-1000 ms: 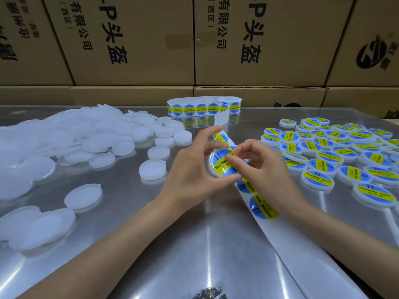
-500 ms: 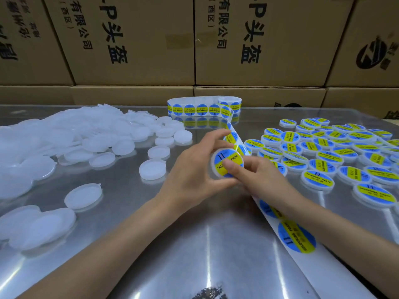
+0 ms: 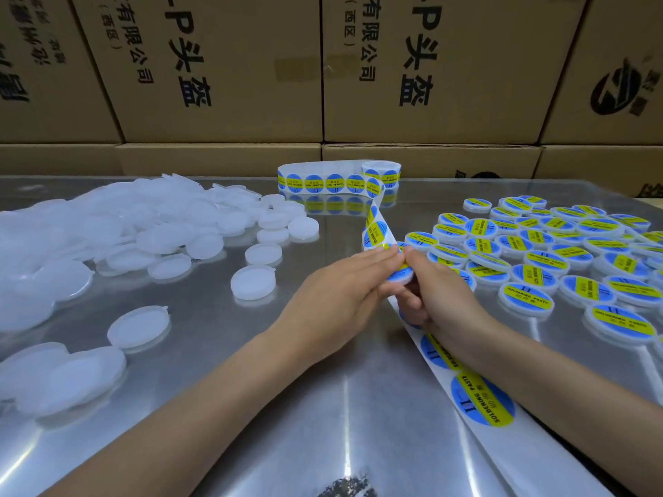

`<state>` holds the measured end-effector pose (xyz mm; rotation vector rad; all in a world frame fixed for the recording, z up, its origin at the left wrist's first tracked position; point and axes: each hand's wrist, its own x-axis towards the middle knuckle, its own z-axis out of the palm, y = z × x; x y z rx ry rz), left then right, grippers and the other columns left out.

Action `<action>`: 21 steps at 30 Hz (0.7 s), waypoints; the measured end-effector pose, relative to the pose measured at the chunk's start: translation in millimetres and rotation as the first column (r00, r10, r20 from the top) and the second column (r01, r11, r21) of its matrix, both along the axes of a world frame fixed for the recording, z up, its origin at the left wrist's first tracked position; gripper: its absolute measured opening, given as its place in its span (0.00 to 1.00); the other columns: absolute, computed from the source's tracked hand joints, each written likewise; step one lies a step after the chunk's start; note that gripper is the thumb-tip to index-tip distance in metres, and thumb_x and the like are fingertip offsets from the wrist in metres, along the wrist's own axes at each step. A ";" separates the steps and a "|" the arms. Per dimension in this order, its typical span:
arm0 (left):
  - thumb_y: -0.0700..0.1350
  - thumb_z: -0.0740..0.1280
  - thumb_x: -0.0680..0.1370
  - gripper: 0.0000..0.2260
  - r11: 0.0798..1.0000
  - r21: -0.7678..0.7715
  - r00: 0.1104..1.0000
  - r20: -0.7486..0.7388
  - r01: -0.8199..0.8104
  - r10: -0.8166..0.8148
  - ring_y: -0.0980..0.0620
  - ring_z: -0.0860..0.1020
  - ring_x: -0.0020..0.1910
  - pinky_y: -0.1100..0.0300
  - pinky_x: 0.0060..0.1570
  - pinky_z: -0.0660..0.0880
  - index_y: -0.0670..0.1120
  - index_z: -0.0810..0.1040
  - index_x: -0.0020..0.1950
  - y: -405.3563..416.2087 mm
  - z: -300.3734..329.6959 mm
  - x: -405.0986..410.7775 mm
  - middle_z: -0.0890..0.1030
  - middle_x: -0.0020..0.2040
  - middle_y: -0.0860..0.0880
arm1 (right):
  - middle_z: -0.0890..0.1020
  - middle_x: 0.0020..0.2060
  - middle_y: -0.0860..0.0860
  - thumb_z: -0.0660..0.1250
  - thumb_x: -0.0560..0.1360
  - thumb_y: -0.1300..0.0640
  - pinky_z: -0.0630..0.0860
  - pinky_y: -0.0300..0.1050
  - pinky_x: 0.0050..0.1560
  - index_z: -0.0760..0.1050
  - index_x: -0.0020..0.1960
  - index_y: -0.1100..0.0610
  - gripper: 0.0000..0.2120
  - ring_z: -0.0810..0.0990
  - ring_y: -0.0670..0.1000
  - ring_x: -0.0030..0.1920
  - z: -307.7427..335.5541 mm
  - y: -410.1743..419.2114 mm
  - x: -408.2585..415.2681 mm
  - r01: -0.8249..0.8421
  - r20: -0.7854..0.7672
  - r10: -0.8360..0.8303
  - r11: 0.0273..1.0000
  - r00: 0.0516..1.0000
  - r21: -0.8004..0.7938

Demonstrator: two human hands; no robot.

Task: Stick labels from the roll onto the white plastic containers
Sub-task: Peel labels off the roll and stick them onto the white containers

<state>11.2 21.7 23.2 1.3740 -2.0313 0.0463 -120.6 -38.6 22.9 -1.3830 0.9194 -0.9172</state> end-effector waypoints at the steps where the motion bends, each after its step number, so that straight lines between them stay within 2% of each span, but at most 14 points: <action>1: 0.43 0.60 0.79 0.18 1.000 -0.030 1.000 -0.002 -0.005 0.005 0.52 0.68 0.70 0.55 0.67 0.68 0.44 0.72 0.68 -0.1 -0.1 -0.5 0.73 0.69 0.49 | 0.65 0.17 0.49 0.53 0.81 0.48 0.57 0.35 0.20 0.67 0.22 0.53 0.28 0.59 0.47 0.19 0.4 0.2 0.7 -0.001 0.037 0.000 1.000 0.999 0.029; 4: 0.27 0.60 0.72 0.21 0.981 -0.193 0.996 0.082 -0.010 0.026 0.44 0.75 0.64 0.51 0.61 0.74 0.41 0.79 0.61 -0.4 -0.6 2.1 0.78 0.62 0.45 | 0.70 0.19 0.48 0.55 0.81 0.49 0.60 0.35 0.20 0.69 0.31 0.56 0.22 0.62 0.46 0.19 0.3 -0.2 2.9 0.006 0.134 -0.021 0.994 0.991 0.108; 7: 0.29 0.58 0.70 0.21 0.951 -0.306 0.984 0.180 0.043 0.013 0.45 0.80 0.57 0.50 0.55 0.78 0.42 0.82 0.57 2.5 -1.7 2.5 0.82 0.57 0.46 | 0.79 0.25 0.48 0.57 0.81 0.52 0.70 0.34 0.21 0.74 0.42 0.58 0.15 0.74 0.45 0.21 0.0 -4.6 0.1 0.022 0.223 -0.061 0.985 0.973 0.173; 10: 0.33 0.66 0.71 0.16 0.971 -0.210 0.981 0.178 0.114 -0.077 0.50 0.82 0.52 0.53 0.42 0.79 0.47 0.83 0.54 8.3 -5.2 -8.8 0.83 0.54 0.53 | 0.85 0.36 0.47 0.58 0.81 0.54 0.78 0.36 0.29 0.74 0.50 0.60 0.11 0.81 0.45 0.30 -0.2 -12.1 -7.4 0.022 0.296 -0.076 0.983 0.952 0.183; 12: 0.38 0.66 0.73 0.12 0.974 -0.157 0.974 0.185 0.162 -0.132 0.49 0.81 0.50 0.52 0.39 0.78 0.48 0.83 0.53 10.3 -8.4 -15.0 0.82 0.56 0.54 | 0.86 0.42 0.47 0.59 0.80 0.57 0.80 0.39 0.36 0.74 0.52 0.60 0.08 0.84 0.44 0.35 0.2 -18.9 -12.6 0.041 0.334 -0.100 0.983 0.937 0.179; 15: 0.49 0.61 0.78 0.14 0.984 0.082 0.969 0.175 0.160 -0.172 0.52 0.76 0.60 0.51 0.52 0.76 0.53 0.79 0.62 9.4 -11.8 -18.4 0.76 0.65 0.55 | 0.82 0.50 0.49 0.60 0.79 0.61 0.80 0.38 0.39 0.74 0.51 0.59 0.05 0.84 0.44 0.39 2.5 -28.4 -20.0 0.093 0.350 -0.159 0.976 0.923 0.200; 17: 0.54 0.60 0.79 0.16 0.961 0.226 0.957 0.203 0.160 -0.207 0.54 0.72 0.63 0.52 0.58 0.72 0.53 0.76 0.65 8.1 -14.7 -19.2 0.74 0.67 0.56 | 0.79 0.55 0.51 0.58 0.80 0.63 0.79 0.40 0.40 0.72 0.54 0.61 0.06 0.83 0.47 0.44 1.8 -34.9 -23.4 0.124 0.355 -0.211 0.960 0.911 0.253; 19: 0.55 0.60 0.80 0.16 0.954 0.249 0.954 0.206 0.164 -0.218 0.55 0.72 0.62 0.53 0.58 0.71 0.52 0.76 0.65 7.7 -14.9 -19.4 0.74 0.66 0.57 | 0.76 0.58 0.54 0.57 0.80 0.64 0.77 0.42 0.41 0.70 0.53 0.63 0.05 0.81 0.52 0.48 0.6 -39.4 -24.7 0.127 0.347 -0.230 0.947 0.909 0.294; 21: 0.56 0.60 0.80 0.16 0.957 0.242 0.957 0.197 0.161 -0.211 0.56 0.72 0.61 0.54 0.58 0.71 0.52 0.77 0.64 7.2 -13.0 -19.2 0.75 0.64 0.58 | 0.75 0.58 0.55 0.56 0.80 0.65 0.76 0.43 0.41 0.68 0.56 0.64 0.07 0.81 0.52 0.47 0.5 -40.9 -24.8 0.125 0.328 -0.232 0.941 0.916 0.316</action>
